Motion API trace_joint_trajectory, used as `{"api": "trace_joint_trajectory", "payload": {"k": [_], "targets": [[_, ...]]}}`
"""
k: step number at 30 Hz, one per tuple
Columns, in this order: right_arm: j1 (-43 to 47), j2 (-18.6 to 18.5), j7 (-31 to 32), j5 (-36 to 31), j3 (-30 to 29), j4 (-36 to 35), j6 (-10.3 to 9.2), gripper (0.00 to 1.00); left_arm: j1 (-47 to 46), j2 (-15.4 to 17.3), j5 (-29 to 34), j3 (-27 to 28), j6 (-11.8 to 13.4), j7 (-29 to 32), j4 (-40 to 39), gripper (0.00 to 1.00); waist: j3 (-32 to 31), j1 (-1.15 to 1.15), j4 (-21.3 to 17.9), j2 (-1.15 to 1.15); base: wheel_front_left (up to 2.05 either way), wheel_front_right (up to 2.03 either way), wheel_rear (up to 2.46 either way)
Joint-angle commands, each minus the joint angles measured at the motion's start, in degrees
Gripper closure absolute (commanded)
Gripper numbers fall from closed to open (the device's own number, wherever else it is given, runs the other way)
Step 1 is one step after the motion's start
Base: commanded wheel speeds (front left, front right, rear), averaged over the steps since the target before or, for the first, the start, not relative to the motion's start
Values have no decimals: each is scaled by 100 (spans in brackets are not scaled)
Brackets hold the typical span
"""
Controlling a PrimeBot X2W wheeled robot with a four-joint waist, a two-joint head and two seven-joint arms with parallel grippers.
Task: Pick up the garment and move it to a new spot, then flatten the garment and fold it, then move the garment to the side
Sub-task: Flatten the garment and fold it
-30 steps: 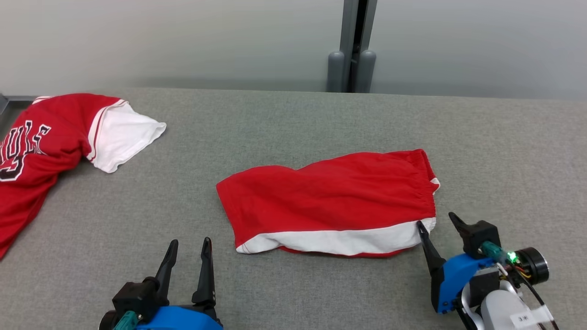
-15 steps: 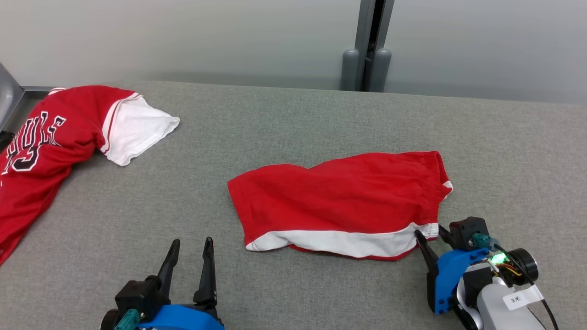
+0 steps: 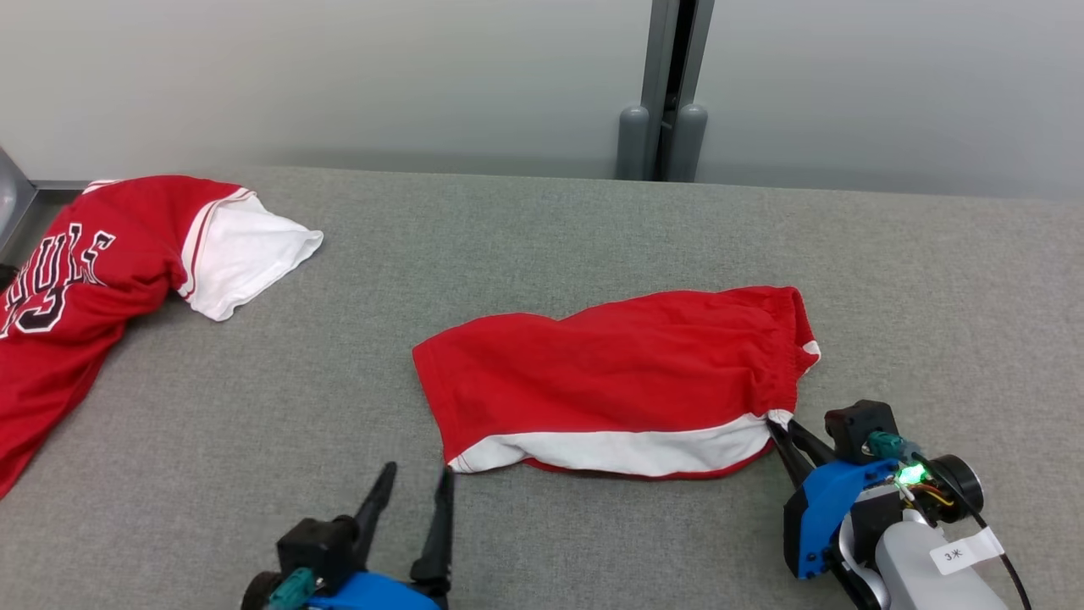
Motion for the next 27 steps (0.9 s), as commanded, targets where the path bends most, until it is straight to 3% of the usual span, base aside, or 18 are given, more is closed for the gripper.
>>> {"api": "trace_joint_trajectory", "payload": {"k": [1,5,10,17,27], "targets": [[-69,-58,-127,71,-7,-37,1,100,-131,-76,-56,-157,-167,220,136,0,-30,-1,-39,0,0,0,0],[-19,-58,-232,59,31,-102,1,100,-317,-184,-152,-403,-360,621,489,0,-49,-1,-138,0,0,0,0],[-31,-11,-269,77,145,-200,1,100,-635,-338,-400,-280,-309,811,1086,0,14,-1,-287,0,0,0,0],[-130,8,-275,116,245,-274,1,100,-990,-478,-714,-92,-317,735,1744,0,139,-1,-435,0,0,0,0],[-167,-49,-303,193,285,-296,1,100,-1377,-601,-1085,-112,-588,317,2330,0,234,-1,-525,0,0,0,0]]}}
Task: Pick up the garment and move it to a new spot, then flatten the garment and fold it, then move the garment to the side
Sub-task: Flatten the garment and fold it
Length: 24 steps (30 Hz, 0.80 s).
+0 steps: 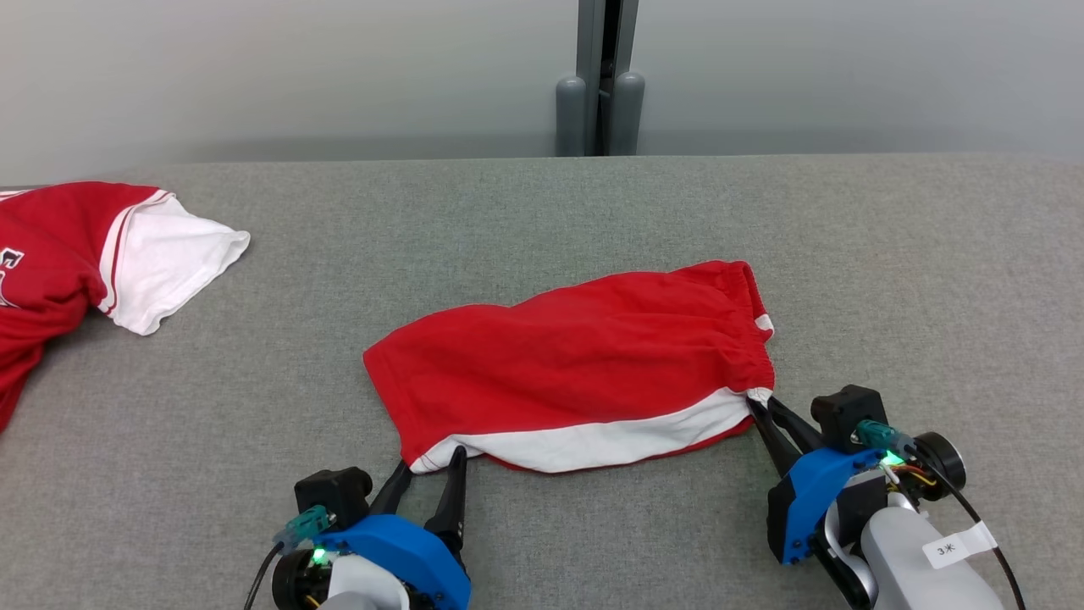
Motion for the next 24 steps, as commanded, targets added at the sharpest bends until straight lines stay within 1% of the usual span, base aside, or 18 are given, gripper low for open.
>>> {"api": "trace_joint_trajectory", "payload": {"k": [1,5,6,7,8,11,12,15,18,21,24], "targets": [[-72,-42,-31,10,-10,-13,1,100,-158,3,49,-53,-43,-126,7,0,5,0,2,0,0,0,0],[-60,-53,-37,10,-39,-5,1,100,-182,-2,76,-221,-117,-257,2,0,12,0,14,0,0,0,0],[-58,-53,-42,12,-51,-5,1,100,-202,6,78,-257,-135,-280,-2,7,15,0,18,0,0,0,0],[-56,-51,-49,10,-56,-5,1,100,-230,27,108,-310,-147,-294,-7,33,14,0,22,0,0,0,0],[-55,-48,-57,4,-61,-6,1,100,-252,49,119,-352,-147,-319,-8,56,10,0,24,0,0,0,0],[-77,-23,-89,-1,-73,-23,1,100,-294,108,180,-424,-157,-392,-33,92,-4,0,22,0,0,0,0],[-88,-18,-103,0,-80,-28,1,100,-301,123,203,-436,-161,-412,-60,100,-12,0,19,0,0,0,0],[-108,-34,-171,7,-142,-76,1,100,-321,184,257,-426,-173,-498,-233,100,-43,0,18,0,0,0,0],[-91,-45,-282,56,-240,-192,1,100,-298,328,361,-420,-180,-543,-544,100,-96,0,23,0,0,0,0],[-52,-77,-344,171,-319,-454,1,100,-244,505,536,-427,-184,-567,-1046,100,-180,0,37,0,0,0,0],[3,-212,-366,228,-393,-902,1,100,-236,779,739,-417,-168,-573,-1728,100,-273,0,60,0,0,0,0]]}}
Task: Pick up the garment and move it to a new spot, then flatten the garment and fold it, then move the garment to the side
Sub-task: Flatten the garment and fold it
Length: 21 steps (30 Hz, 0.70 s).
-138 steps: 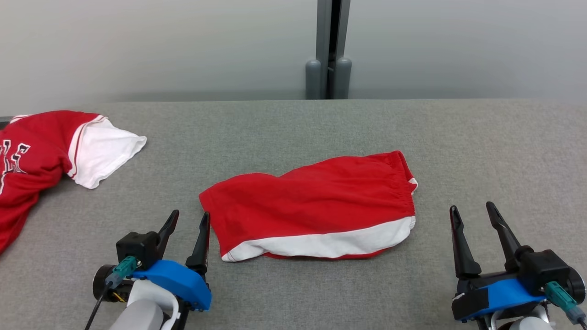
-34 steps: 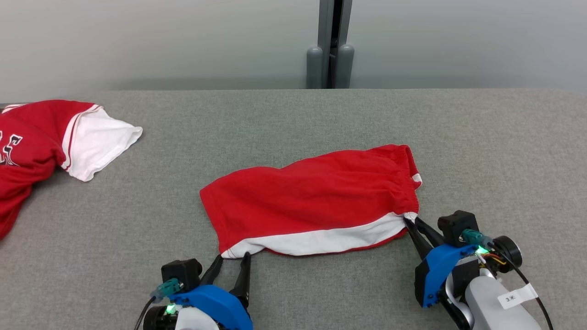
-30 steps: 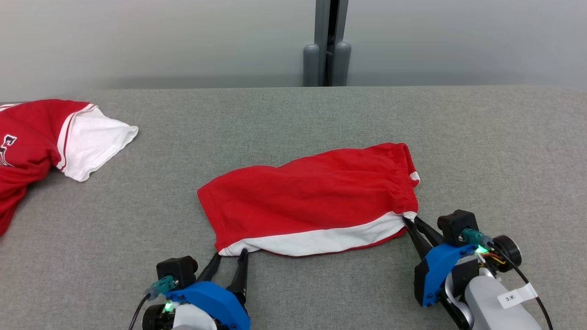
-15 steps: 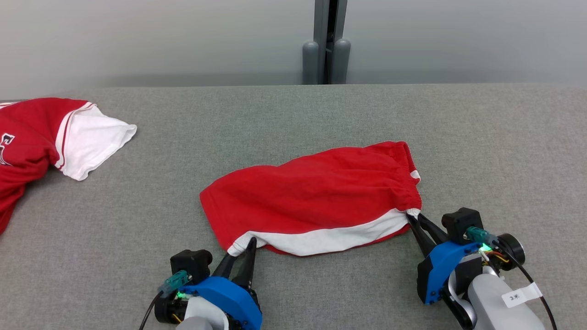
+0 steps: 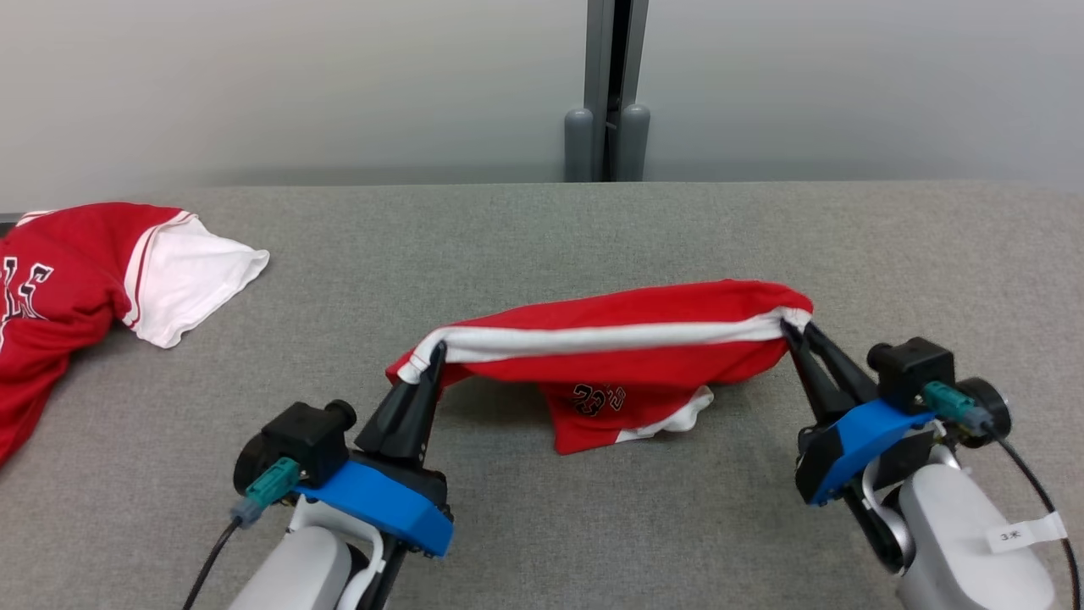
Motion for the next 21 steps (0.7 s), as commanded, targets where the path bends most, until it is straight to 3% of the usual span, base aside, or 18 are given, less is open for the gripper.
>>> {"api": "trace_joint_trajectory", "payload": {"k": [1,6,11,14,18,21], "targets": [[29,-130,-9,57,-67,-325,1,100,-31,201,132,35,-2,-29,-404,100,-57,0,4,0,0,0,0],[181,-314,315,119,-255,-1711,1,100,-251,842,402,144,61,295,-1837,100,-189,0,-3,0,0,0,0],[170,-489,923,67,-428,-3392,1,100,-720,1479,438,361,56,1148,-3297,100,-178,0,-54,0,0,0,0],[4,-562,1340,46,-460,-4191,1,100,-1165,1695,228,503,29,1682,-3861,100,-63,0,-93,0,0,0,0],[-369,-628,1760,36,-405,-4665,1,100,-1923,1951,118,494,-4,2182,-4071,100,227,0,-150,0,0,0,0],[-816,-556,1924,182,-288,-4509,1,100,-2496,2068,5,403,-27,2399,-3818,100,529,0,-191,0,0,0,0]]}}
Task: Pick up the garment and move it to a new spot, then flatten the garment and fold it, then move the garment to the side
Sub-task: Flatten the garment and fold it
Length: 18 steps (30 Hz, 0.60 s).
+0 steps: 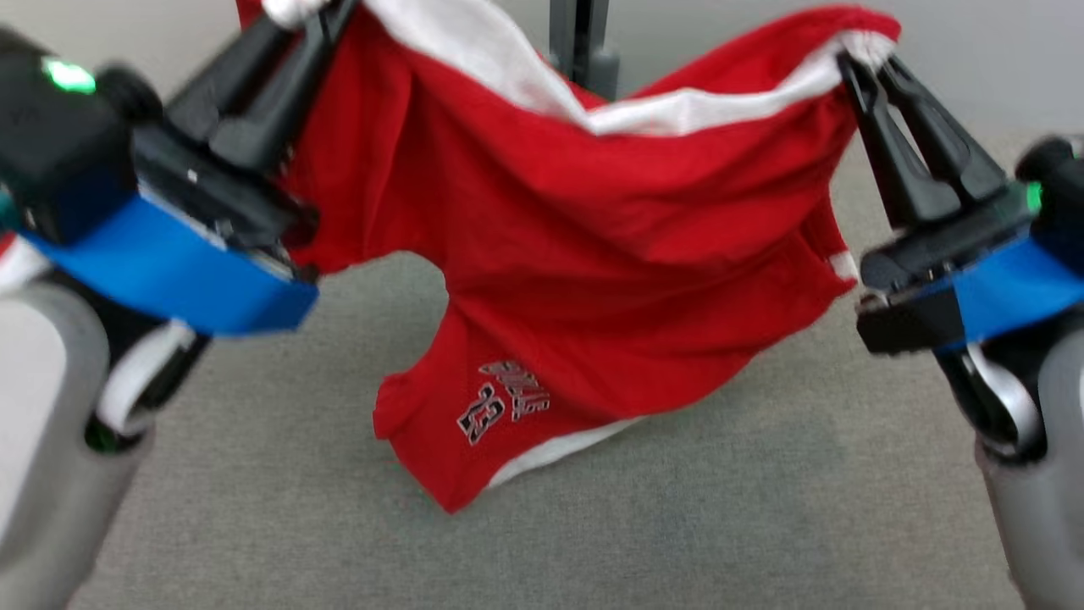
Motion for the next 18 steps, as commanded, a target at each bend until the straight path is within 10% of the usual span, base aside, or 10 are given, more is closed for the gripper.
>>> {"api": "trace_joint_trajectory", "payload": {"k": [1,18], "targets": [[-434,31,75,50,94,253,1,100,-403,84,-58,-88,-31,101,269,100,274,0,28,0,0,0,0],[-3563,1104,-1539,-949,-134,3864,1,100,-3291,121,-524,-1332,-37,-1205,2917,100,1696,0,-40,0,0,0,0]]}}
